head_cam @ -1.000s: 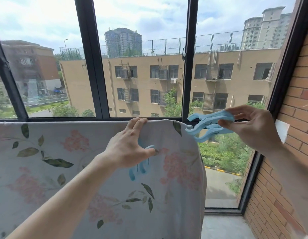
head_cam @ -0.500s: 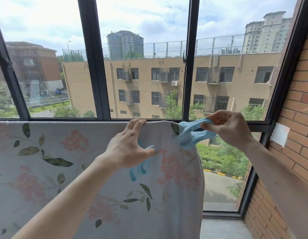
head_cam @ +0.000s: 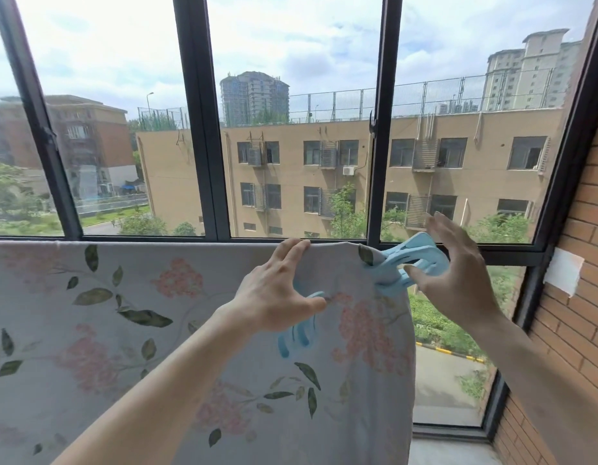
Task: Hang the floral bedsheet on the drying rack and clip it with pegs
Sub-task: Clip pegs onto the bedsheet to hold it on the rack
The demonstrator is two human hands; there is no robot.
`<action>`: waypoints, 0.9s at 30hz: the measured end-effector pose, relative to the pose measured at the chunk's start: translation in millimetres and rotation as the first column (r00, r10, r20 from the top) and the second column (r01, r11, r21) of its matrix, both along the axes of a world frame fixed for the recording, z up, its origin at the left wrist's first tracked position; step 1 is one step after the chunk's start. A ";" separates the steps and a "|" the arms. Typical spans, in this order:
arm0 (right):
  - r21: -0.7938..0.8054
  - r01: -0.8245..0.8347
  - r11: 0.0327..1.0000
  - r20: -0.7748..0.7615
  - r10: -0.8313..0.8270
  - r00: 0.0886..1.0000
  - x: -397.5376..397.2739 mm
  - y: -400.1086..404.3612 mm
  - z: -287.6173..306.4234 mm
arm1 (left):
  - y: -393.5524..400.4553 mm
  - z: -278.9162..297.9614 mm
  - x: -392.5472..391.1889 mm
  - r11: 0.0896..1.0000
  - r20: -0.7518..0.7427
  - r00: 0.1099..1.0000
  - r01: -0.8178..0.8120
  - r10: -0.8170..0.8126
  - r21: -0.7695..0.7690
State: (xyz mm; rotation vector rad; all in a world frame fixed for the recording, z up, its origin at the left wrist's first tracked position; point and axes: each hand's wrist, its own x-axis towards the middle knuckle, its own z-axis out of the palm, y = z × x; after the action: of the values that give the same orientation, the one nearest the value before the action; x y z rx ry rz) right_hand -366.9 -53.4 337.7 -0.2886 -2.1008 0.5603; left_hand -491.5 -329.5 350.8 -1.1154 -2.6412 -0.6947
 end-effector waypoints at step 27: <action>0.002 -0.796 0.605 0.337 0.749 0.571 -135.5 -442.0 -68.5 | -479.1 -68.9 16.5 0.645 0.349 0.734 -0.679 0.582 0.351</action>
State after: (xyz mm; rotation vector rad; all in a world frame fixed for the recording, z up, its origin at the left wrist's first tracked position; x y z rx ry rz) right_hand -502.4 -495.4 269.2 0.7616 -2.5132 0.8945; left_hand -475.0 -808.6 281.9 0.0550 -2.5340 -1.2128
